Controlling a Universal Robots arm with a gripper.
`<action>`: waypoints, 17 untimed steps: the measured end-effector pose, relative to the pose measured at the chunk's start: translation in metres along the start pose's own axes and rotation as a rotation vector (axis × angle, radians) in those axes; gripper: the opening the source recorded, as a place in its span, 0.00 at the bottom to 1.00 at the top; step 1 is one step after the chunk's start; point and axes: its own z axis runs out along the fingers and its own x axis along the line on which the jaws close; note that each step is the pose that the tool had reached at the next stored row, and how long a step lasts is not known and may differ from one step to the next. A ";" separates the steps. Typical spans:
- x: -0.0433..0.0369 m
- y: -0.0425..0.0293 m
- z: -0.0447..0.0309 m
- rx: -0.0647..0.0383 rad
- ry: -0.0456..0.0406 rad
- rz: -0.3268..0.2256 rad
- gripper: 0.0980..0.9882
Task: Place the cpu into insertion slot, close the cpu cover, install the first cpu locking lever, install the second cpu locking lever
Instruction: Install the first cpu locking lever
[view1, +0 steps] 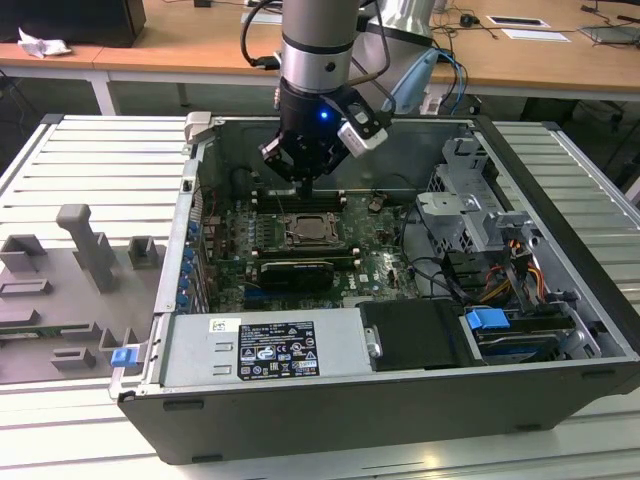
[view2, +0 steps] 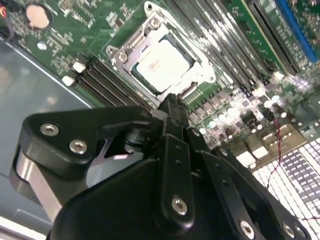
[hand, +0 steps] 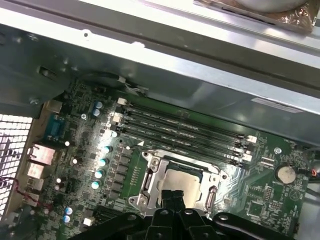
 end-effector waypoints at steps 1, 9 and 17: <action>0.0009 0.0003 0.0000 0.000 0.0000 0.000 0.01; 0.0096 0.0028 0.0002 0.000 0.0001 0.000 0.01; 0.0168 0.0048 0.0003 0.000 0.0000 0.001 0.01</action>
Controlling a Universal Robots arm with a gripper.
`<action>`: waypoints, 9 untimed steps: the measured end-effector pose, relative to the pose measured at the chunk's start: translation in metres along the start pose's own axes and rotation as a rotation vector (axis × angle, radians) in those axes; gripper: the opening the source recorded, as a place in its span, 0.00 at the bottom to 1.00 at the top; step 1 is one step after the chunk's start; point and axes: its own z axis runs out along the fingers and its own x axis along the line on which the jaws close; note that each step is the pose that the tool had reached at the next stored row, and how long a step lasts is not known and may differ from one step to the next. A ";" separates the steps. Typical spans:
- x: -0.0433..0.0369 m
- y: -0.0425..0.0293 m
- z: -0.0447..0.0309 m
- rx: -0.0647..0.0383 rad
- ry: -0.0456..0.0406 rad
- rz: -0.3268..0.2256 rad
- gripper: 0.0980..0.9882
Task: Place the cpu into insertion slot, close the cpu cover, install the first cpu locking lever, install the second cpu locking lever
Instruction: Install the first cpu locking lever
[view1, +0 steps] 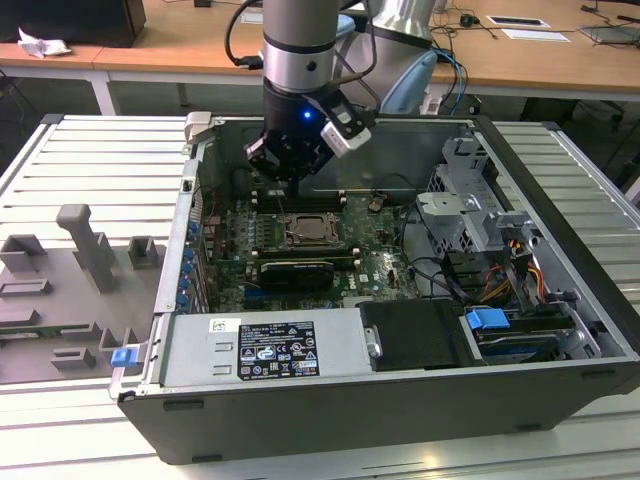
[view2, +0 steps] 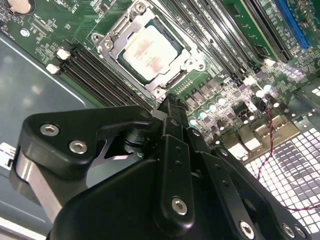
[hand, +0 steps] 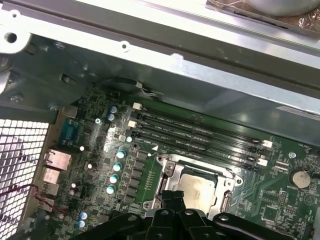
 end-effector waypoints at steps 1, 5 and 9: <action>0.0019 0.0005 0.0000 0.000 0.0000 0.000 0.01; 0.0053 0.0015 0.0001 0.000 -0.0009 0.018 0.01; 0.0127 0.0037 0.0003 0.000 -0.0012 0.022 0.01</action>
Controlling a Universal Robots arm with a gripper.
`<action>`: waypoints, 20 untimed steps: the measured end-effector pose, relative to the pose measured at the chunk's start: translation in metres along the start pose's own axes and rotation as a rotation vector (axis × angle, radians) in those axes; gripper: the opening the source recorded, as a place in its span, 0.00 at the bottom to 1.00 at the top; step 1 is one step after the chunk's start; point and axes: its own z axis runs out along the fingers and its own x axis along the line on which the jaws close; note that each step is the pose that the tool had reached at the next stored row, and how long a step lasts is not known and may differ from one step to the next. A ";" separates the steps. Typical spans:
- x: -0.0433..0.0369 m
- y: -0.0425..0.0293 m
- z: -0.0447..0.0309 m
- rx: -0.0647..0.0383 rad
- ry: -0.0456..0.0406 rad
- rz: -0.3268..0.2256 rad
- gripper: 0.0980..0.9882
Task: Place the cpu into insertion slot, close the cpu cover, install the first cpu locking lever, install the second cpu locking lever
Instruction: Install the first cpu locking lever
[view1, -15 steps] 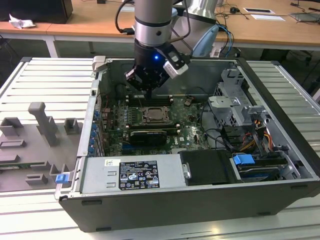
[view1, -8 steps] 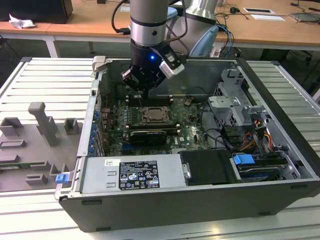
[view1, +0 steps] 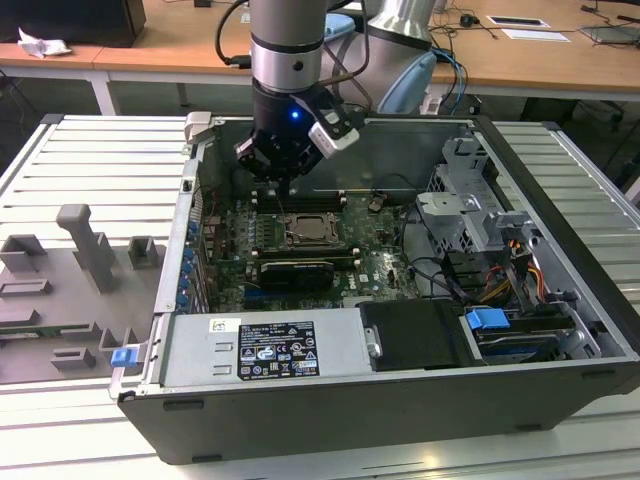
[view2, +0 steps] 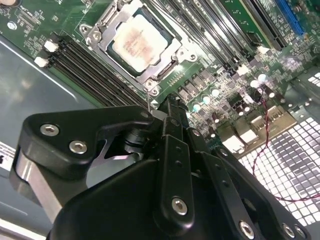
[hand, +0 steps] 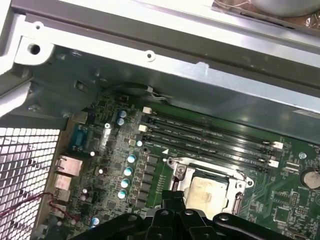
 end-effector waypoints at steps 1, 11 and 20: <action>0.0006 0.0001 0.0000 0.000 0.0000 0.000 0.01; 0.0094 0.0024 0.0004 0.000 -0.0001 0.003 0.01; 0.0164 0.0050 0.0010 0.000 -0.0031 0.056 0.01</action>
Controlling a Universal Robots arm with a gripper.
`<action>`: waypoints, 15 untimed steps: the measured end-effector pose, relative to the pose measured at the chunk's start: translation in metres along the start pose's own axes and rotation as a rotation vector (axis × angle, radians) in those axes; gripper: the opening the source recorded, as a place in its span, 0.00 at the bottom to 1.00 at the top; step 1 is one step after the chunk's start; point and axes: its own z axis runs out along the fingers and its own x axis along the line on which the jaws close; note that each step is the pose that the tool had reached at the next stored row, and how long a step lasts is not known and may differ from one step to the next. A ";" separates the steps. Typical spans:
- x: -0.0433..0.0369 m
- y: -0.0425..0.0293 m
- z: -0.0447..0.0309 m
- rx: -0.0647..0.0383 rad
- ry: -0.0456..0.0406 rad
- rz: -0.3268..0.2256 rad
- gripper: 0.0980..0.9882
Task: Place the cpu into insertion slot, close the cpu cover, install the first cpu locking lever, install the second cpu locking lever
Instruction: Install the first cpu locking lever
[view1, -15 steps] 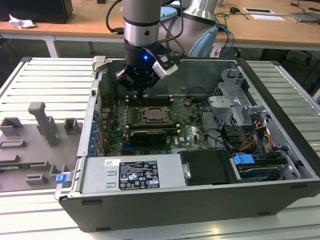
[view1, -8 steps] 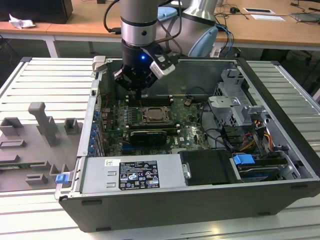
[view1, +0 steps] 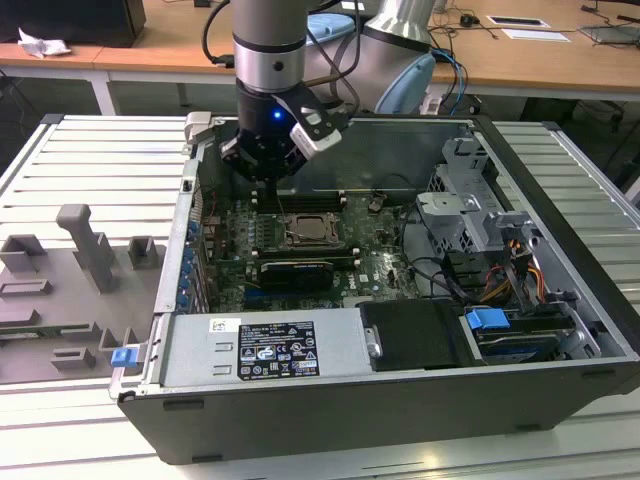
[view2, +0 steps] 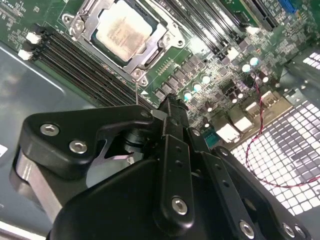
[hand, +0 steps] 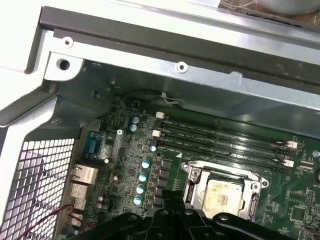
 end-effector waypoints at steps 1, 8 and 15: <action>0.0002 0.0001 0.0002 0.000 -0.0005 0.008 0.01; 0.0045 0.0072 0.0024 0.000 -0.0029 0.035 0.01; 0.0016 0.0239 0.0051 0.000 -0.0036 0.037 0.01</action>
